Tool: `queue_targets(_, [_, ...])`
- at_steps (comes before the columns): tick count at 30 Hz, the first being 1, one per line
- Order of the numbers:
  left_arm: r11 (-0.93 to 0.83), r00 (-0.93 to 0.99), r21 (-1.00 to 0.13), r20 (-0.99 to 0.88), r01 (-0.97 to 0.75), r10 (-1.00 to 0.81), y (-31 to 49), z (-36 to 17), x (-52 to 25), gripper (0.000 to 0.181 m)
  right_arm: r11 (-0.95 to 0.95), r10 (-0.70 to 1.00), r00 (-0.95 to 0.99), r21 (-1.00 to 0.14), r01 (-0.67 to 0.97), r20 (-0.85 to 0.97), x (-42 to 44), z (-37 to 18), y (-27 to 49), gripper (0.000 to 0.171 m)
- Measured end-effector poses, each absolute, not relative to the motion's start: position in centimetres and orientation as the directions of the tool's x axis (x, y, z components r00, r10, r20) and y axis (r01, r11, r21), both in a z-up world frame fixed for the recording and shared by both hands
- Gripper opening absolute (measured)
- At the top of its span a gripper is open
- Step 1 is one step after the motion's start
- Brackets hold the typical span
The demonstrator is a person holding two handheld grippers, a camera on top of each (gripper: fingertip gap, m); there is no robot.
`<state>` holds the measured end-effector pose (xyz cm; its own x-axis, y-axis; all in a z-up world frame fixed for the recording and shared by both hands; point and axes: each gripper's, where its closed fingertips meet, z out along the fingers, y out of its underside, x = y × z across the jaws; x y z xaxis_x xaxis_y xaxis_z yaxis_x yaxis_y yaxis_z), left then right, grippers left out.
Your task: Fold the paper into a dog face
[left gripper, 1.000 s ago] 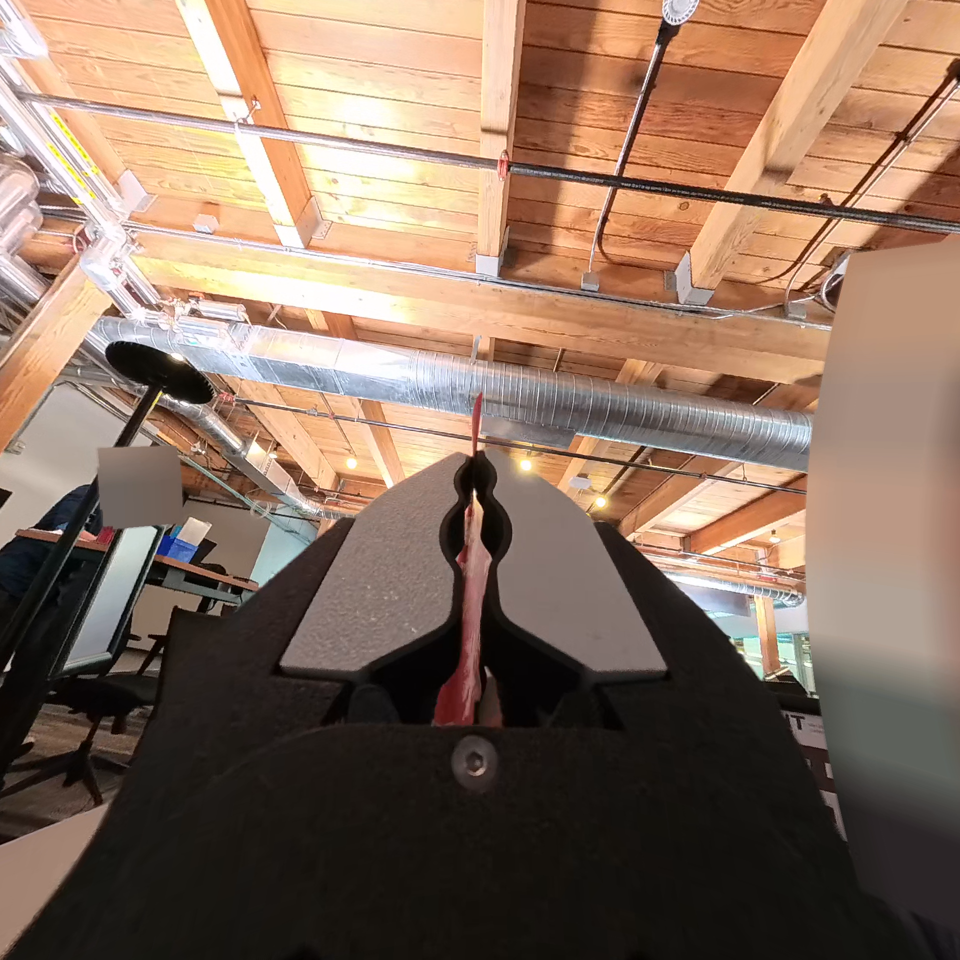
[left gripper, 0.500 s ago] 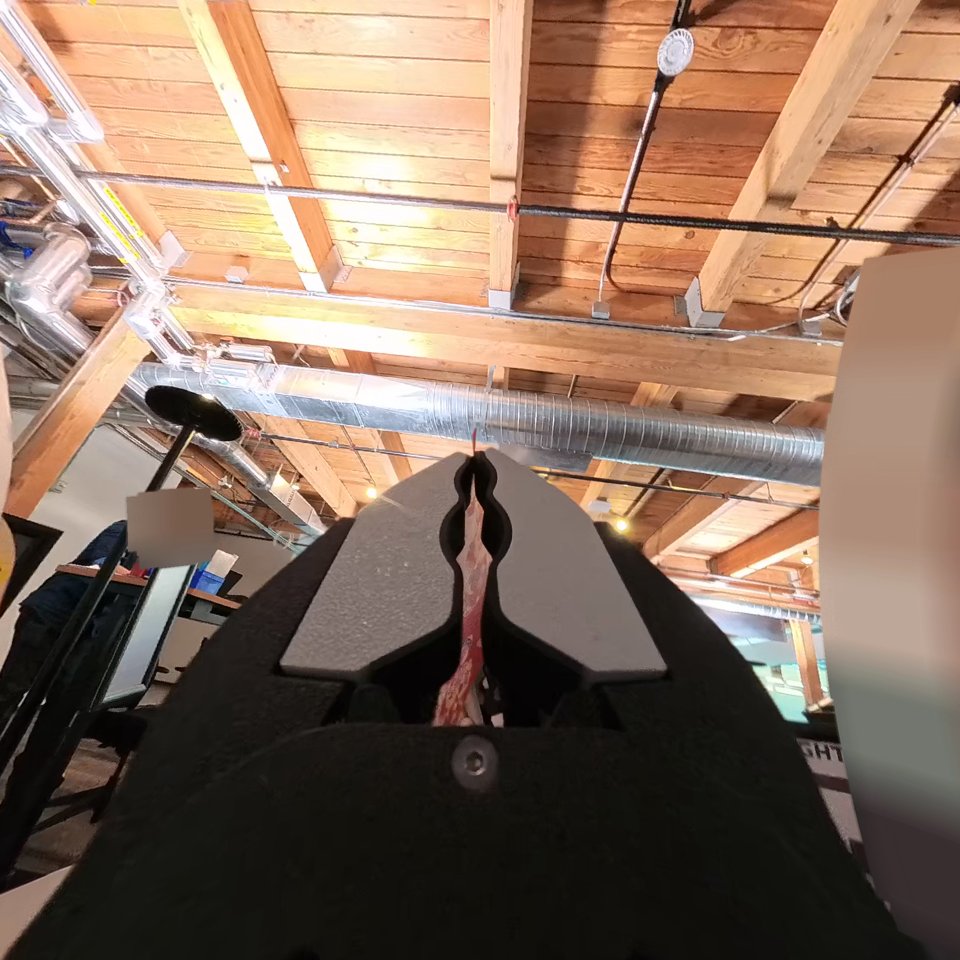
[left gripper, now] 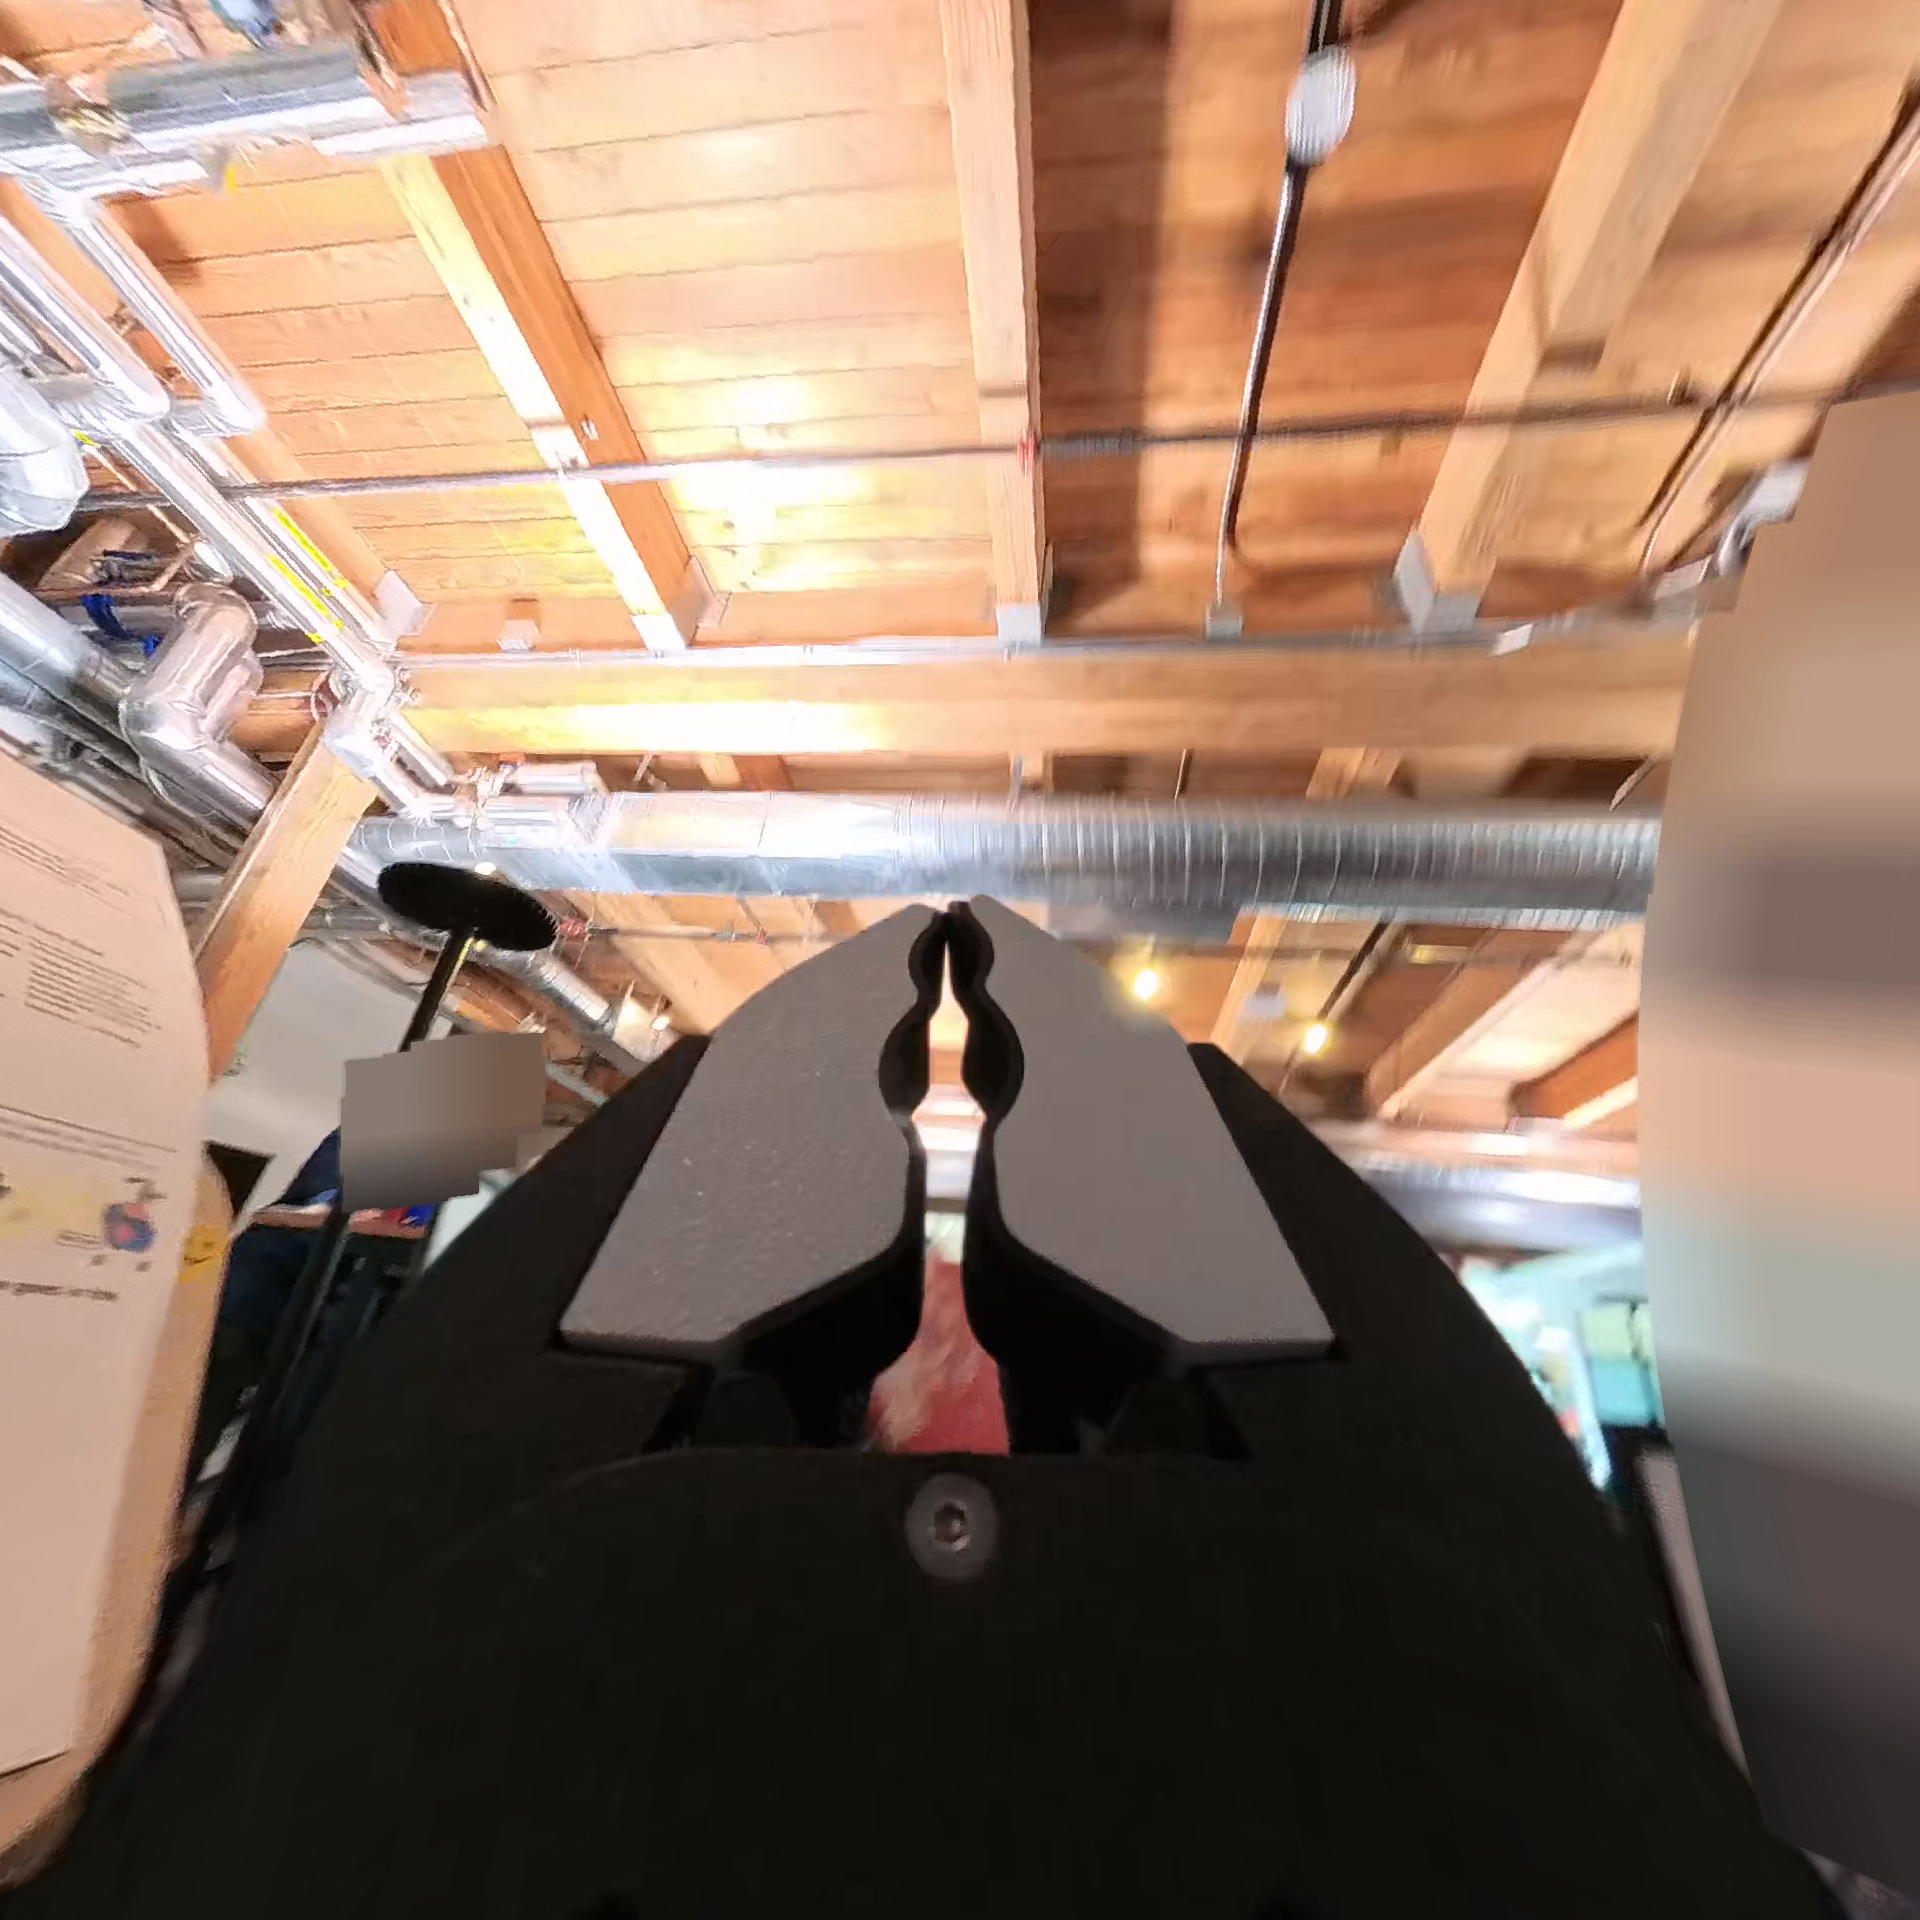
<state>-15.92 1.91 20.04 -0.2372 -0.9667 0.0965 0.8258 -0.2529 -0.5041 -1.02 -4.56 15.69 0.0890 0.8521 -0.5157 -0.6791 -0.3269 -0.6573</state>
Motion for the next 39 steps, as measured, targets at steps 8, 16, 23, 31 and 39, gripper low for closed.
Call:
queue_targets(8, [-0.418, -0.472, -0.647, 0.101, 0.637, -0.876, 0.9, 16.2, -10.4, 0.022, -0.286, 0.866, 0.107, -0.659, -0.695, -0.488, -0.1, 17.1, -5.7, 0.001])
queue_targets(16, [-0.489, -0.570, -0.693, 0.137, 0.529, -0.810, -3.0, 16.0, -7.5, 0.032, -0.245, 0.862, 0.174, -0.690, -0.681, -0.477, 0.1, 16.6, -5.1, 0.001])
queue_targets(23, [-0.542, -0.557, -0.620, 0.197, 0.567, -0.807, -0.4, 16.4, -8.7, 0.039, -0.213, 0.865, 0.200, -0.698, -0.684, -0.459, 0.6, 16.9, -5.3, 0.001])
queue_targets(31, [-0.465, -0.486, -0.697, 0.189, 0.546, -0.853, -2.1, 15.0, -6.4, 0.014, -0.212, 0.859, 0.214, -0.703, -0.679, -0.465, 0.4, 16.6, -5.0, 0.001])
queue_targets(39, [-0.465, -0.475, -0.695, 0.198, 0.548, -0.857, -1.9, 15.0, -6.4, 0.001, -0.193, 0.857, 0.241, -0.716, -0.671, -0.456, 0.4, 16.5, -4.9, 0.001])
